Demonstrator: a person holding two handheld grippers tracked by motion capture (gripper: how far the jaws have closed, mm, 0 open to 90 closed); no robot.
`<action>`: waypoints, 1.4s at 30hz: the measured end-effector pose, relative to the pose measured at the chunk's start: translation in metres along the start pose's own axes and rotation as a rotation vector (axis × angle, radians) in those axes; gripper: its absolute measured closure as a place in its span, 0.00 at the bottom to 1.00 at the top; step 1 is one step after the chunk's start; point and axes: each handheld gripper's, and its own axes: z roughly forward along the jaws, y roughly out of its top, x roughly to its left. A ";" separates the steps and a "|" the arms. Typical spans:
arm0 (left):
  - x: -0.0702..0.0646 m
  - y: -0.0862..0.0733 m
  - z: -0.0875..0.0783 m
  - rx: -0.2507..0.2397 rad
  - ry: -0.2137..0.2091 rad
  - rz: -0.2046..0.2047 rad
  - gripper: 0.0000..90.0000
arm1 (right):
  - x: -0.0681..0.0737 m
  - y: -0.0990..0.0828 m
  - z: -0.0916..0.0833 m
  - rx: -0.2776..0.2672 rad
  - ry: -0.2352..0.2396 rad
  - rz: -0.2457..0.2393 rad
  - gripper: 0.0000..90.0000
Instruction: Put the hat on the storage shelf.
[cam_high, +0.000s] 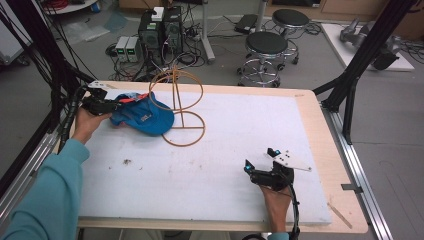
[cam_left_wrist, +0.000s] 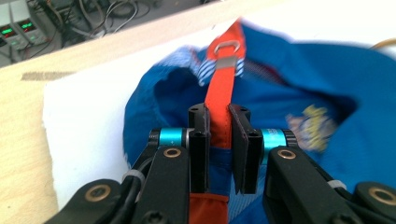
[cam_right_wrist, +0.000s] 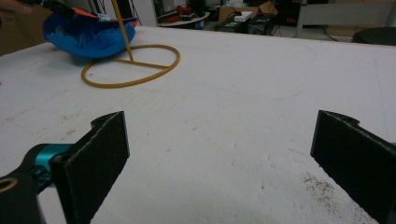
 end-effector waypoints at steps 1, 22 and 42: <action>0.000 0.001 -0.003 -0.009 -0.006 -0.005 0.88 | 0.000 0.000 0.000 0.000 0.000 -0.003 0.04; -0.007 0.018 -0.069 -0.105 -0.125 -0.033 0.88 | 0.000 0.000 0.000 -0.001 -0.005 -0.003 0.04; -0.035 0.038 -0.134 -0.205 -0.186 0.043 0.89 | 0.000 0.000 0.000 -0.002 -0.005 0.000 0.04</action>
